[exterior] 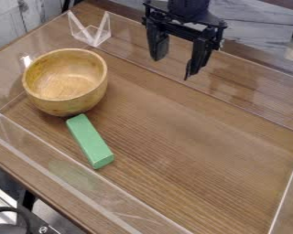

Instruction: Put the green block in the brown bowl

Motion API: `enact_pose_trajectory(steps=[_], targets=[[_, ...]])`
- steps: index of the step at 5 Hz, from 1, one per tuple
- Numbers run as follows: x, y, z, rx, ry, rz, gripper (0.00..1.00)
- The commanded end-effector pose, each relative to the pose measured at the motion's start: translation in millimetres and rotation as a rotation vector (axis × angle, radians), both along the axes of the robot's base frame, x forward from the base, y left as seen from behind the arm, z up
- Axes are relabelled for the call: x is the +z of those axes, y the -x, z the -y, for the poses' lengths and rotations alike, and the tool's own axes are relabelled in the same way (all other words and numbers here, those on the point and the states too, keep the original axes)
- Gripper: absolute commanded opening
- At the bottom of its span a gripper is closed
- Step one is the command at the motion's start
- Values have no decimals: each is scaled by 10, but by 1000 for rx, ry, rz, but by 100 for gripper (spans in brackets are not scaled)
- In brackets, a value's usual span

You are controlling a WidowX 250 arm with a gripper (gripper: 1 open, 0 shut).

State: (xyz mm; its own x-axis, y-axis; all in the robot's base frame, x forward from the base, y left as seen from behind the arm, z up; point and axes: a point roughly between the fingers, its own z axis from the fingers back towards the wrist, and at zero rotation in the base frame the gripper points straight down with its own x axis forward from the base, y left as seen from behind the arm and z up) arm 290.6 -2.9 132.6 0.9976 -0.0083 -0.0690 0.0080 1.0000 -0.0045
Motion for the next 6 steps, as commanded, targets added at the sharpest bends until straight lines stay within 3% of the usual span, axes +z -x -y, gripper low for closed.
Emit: enact_pose_trajectory(steps=[1, 2, 3, 4, 6], targets=[[-102, 304, -124, 250, 10, -18, 100], [-329, 806, -316, 500, 22, -43, 100], [-452, 1120, -580, 748, 60, 20, 100], [-629, 1117, -654, 933, 85, 50, 100], [-884, 1040, -655, 1034, 98, 48, 100]])
